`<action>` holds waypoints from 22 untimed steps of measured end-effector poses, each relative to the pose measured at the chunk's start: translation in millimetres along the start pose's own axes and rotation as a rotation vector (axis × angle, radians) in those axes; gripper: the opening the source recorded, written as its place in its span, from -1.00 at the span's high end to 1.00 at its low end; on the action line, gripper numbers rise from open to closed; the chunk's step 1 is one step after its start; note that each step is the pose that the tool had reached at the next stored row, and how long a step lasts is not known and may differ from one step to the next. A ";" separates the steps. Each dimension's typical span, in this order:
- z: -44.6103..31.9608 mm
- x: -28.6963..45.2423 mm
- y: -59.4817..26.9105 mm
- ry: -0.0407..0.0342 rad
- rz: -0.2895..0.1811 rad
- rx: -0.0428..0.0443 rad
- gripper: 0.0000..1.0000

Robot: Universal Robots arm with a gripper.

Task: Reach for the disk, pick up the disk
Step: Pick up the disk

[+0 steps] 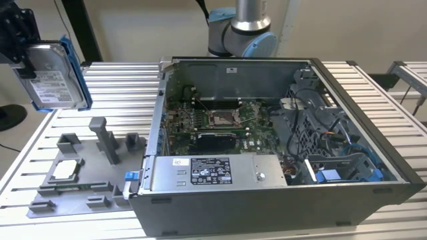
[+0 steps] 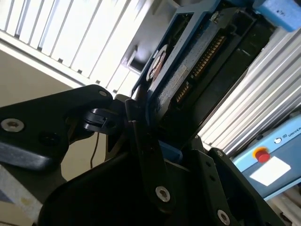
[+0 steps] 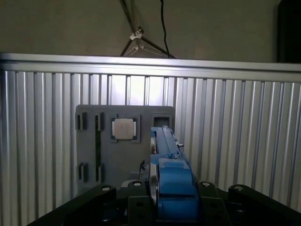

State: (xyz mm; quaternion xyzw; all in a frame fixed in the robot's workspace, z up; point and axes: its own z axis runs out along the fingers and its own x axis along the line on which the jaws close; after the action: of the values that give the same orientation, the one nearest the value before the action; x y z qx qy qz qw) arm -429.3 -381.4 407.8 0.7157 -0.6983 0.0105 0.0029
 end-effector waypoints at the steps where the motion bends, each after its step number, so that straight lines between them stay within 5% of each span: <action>1: -1.1 0.0 0.0 0.0001 0.000 -0.0002 1.00; 22: -29.8 0.6 -0.4 0.0001 0.000 -0.0002 1.00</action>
State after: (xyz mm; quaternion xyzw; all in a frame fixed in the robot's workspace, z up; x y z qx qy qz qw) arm -429.3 -381.4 437.6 0.7158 -0.6983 0.0105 0.0030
